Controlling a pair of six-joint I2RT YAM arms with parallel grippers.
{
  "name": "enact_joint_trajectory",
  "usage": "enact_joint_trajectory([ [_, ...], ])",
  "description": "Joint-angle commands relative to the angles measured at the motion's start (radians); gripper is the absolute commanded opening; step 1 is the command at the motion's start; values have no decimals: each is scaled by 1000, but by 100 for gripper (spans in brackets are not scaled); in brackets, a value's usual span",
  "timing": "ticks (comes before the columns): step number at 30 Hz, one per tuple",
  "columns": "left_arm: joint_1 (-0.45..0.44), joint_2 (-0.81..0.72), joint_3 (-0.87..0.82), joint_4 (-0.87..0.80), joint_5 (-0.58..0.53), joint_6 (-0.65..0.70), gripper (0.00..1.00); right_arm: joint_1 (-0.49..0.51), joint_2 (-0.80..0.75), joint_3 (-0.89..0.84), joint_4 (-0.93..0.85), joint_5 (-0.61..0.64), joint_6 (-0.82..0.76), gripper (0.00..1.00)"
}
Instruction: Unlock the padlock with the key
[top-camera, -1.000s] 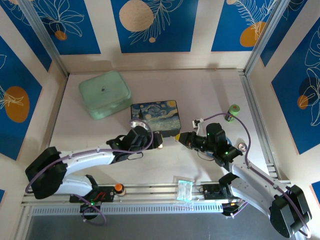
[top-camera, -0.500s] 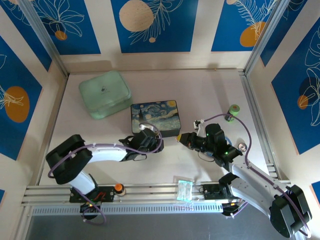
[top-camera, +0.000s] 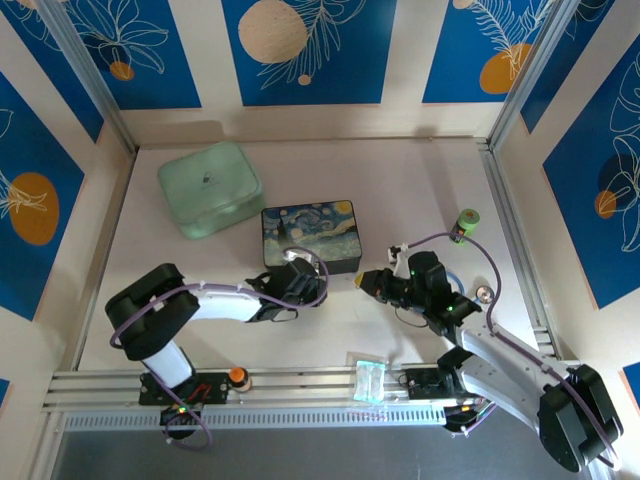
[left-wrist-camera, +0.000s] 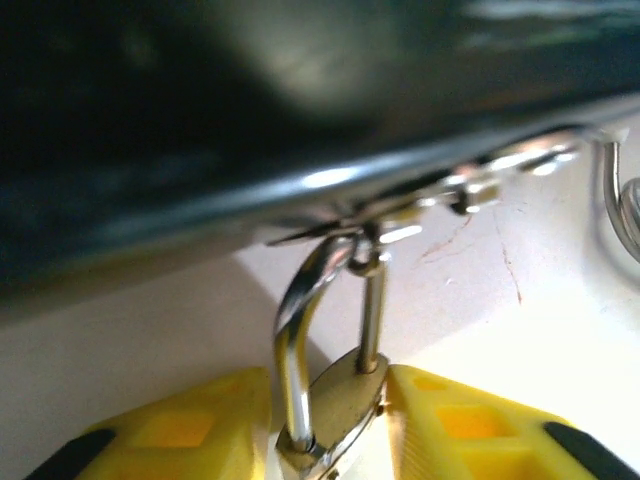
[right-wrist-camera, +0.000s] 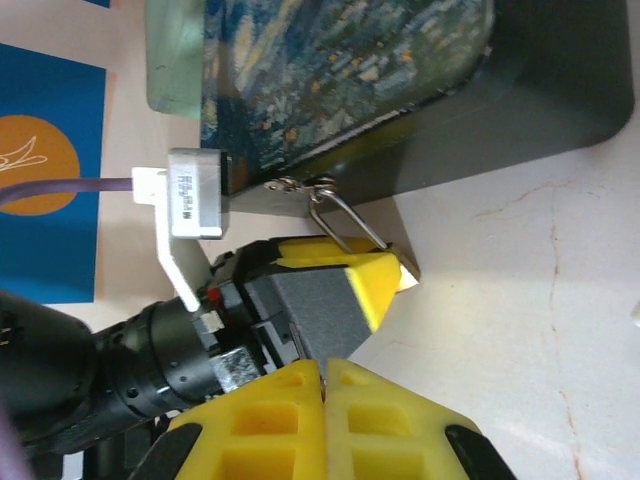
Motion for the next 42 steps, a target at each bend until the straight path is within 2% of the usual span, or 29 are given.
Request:
enact_joint_trajectory([
  [1, -9, 2, 15, 10, -8, -11, 31, 9, 23, -27, 42, 23, 14, 0],
  [6, -9, -19, -4, 52, -18, -37, 20, 31, 24, -38, 39, 66, 45, 0],
  [8, -9, -20, -12, 82, -15, -64, 18, 41, 26, -55, 45, 91, 78, 0],
  [12, -9, -31, -30, 112, -35, -192, 15, 59, 37, -96, 89, 119, 185, 0],
  [16, -9, -52, -83, 227, -54, -338, 14, 78, 82, -95, 113, 108, 272, 0],
  [20, -9, -59, -91, 292, -54, -456, 14, 94, 176, -94, 244, 55, 361, 0],
  [24, -20, -116, -86, 229, -83, -561, 14, 107, 296, -104, 446, 19, 454, 0],
  [28, -18, -129, -102, 262, -89, -618, 14, 118, 367, -80, 515, 9, 465, 0],
  [33, -21, -113, -129, 351, -74, -714, 13, 113, 348, -102, 553, 22, 471, 0],
  [37, -20, -124, -124, 372, -71, -765, 12, 92, 357, -81, 536, -19, 442, 0],
  [42, -20, -165, -133, 384, -102, -804, 11, 45, 423, -96, 674, -85, 458, 0],
])
